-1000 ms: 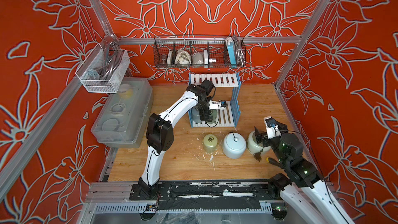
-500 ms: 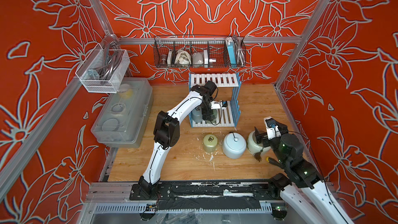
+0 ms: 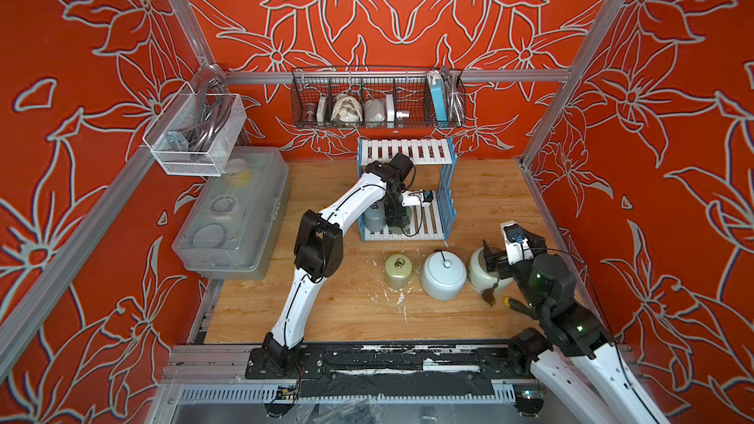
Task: Remove the tea canisters from the shelf
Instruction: Pick up the tea canister from the shelf.
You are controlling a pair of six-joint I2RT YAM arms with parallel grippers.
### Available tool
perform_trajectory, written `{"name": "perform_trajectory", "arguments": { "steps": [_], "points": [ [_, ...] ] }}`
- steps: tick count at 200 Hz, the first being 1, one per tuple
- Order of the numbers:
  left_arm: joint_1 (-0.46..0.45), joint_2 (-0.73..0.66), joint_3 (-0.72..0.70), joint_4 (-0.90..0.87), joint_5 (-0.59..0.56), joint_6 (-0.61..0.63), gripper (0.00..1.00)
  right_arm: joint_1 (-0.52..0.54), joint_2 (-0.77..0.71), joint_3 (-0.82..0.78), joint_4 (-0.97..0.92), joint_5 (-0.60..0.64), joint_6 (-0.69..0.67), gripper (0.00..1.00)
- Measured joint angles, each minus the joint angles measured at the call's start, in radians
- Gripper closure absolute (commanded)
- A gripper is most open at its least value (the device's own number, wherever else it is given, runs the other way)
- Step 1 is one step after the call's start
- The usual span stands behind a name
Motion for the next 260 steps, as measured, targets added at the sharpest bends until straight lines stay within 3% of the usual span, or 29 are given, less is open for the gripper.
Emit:
{"name": "perform_trajectory", "arguments": {
  "steps": [61,157,211,260],
  "points": [
    [-0.010,0.023,0.000,-0.008,-0.009,-0.006,0.02,0.000,-0.002,0.000,0.002,0.004,-0.001,0.01],
    [-0.011,0.059,-0.014,-0.032,0.010,-0.022,0.40,0.000,-0.002,-0.003,0.003,0.008,-0.003,0.00],
    [-0.013,0.029,-0.044,-0.047,0.038,-0.026,0.44,0.000,-0.002,-0.003,0.004,0.008,-0.003,0.00],
    [-0.021,-0.083,-0.070,-0.095,0.046,-0.025,0.45,0.000,-0.001,-0.003,0.004,0.007,-0.003,0.00]
  ]
}}
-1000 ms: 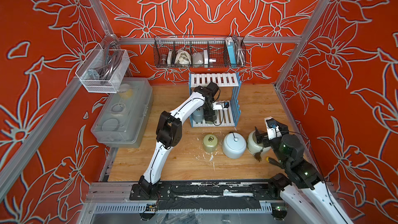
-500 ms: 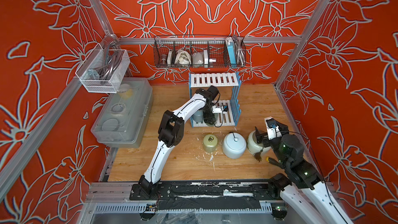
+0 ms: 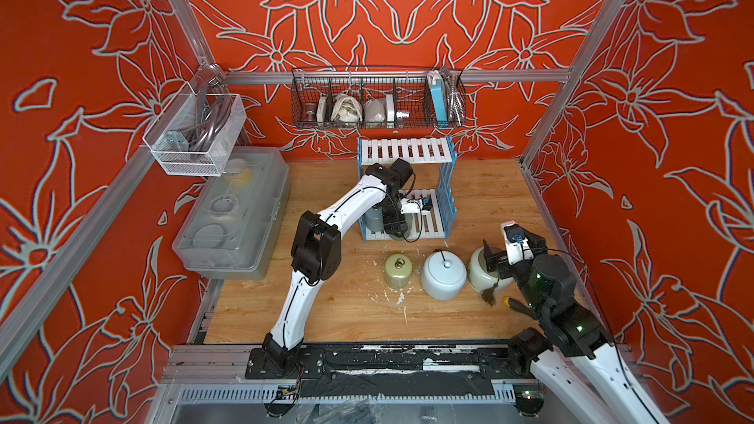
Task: Remove the tea canisters from the shelf
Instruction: Pick up the tea canister from the shelf, then place the tea canister at the center of the board.
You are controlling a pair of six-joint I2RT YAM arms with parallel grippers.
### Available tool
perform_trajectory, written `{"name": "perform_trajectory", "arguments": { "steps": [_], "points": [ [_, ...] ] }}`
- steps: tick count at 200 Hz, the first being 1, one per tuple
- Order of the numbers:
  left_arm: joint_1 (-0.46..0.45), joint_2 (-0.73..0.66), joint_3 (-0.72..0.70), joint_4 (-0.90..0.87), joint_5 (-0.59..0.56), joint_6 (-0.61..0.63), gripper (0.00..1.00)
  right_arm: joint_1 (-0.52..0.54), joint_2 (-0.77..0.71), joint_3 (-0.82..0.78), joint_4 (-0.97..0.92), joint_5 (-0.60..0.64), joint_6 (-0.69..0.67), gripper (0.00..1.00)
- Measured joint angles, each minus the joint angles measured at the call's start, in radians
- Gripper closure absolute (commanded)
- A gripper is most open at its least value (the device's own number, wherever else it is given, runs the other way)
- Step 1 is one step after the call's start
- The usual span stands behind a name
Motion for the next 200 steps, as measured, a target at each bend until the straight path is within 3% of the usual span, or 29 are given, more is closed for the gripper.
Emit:
{"name": "perform_trajectory", "arguments": {
  "steps": [92,200],
  "points": [
    [-0.005,-0.285,-0.076,-0.077,0.008,0.037,0.45,0.000,0.001,0.000,0.000,0.000,0.000,0.00],
    [-0.005,-0.674,-0.553,-0.081,-0.013,0.076,0.44,0.000,0.006,0.000,0.000,0.000,0.000,0.01]
  ]
}}
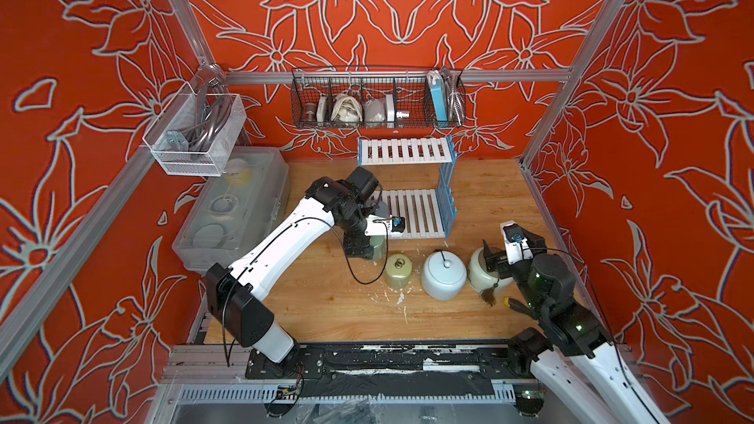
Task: Remove the tea canisters from the shelf
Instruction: Place the tea canister at the center of the board.
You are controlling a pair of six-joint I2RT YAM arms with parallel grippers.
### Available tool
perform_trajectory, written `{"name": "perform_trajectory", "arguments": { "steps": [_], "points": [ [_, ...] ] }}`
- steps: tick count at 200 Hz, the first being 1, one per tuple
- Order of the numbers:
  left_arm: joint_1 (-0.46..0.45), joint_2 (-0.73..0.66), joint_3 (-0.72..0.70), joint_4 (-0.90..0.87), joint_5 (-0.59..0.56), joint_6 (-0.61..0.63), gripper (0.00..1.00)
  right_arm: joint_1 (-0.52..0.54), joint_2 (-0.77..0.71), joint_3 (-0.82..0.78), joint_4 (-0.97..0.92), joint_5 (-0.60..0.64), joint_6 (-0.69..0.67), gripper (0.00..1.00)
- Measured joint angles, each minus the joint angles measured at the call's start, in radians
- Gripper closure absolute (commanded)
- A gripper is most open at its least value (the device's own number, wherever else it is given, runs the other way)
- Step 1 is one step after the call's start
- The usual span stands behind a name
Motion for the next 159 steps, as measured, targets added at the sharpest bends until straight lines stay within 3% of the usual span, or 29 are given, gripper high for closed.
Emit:
{"name": "perform_trajectory", "arguments": {
  "steps": [60,159],
  "points": [
    [0.000,-0.088,-0.219,0.084,-0.018,0.004,0.43,0.000,0.000,0.000,0.000,0.000,-0.002,0.00],
    [0.034,-0.091,-0.449,0.306,-0.034,0.038,0.42,0.000,0.005,-0.001,0.001,0.000,-0.004,0.01]
  ]
}}
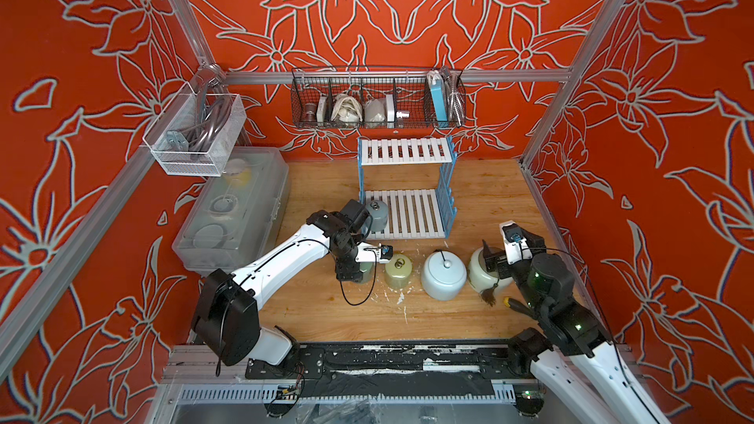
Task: Remove the tea canisters from the shelf
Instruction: Place the tea canister at the center of the board.
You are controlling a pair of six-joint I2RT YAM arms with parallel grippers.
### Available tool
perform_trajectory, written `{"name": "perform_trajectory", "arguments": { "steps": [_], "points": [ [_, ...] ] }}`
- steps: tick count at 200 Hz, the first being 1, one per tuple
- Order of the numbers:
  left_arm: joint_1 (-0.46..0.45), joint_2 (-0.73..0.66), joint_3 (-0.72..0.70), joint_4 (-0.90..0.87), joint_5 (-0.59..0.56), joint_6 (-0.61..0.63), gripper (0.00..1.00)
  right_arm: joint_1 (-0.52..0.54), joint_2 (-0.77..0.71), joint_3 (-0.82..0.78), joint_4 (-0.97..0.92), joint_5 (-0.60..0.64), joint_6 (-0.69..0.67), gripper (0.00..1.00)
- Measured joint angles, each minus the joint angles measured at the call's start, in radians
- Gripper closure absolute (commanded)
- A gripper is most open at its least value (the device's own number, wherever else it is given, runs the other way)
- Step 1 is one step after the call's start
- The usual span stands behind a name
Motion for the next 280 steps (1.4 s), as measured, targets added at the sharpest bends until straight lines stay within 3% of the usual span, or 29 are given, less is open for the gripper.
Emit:
{"name": "perform_trajectory", "arguments": {
  "steps": [97,197,268,274,280],
  "points": [
    [0.007,0.077,-0.061,0.146,-0.008,0.008,0.41,0.000,-0.001,-0.004,0.000,0.001,0.000,0.00],
    [0.010,0.107,-0.129,0.174,-0.006,0.006,0.38,0.000,-0.008,-0.004,0.000,0.008,0.000,0.00],
    [0.011,0.116,-0.129,0.223,-0.011,0.003,0.24,0.000,-0.012,-0.004,0.000,0.011,-0.001,0.00],
    [0.011,0.116,-0.129,0.227,-0.012,0.004,0.21,0.000,-0.012,-0.004,0.000,0.011,-0.001,0.01],
    [0.011,0.116,-0.129,0.230,-0.013,0.003,0.09,0.000,-0.012,-0.004,0.000,0.011,0.000,0.00]
  ]
}}
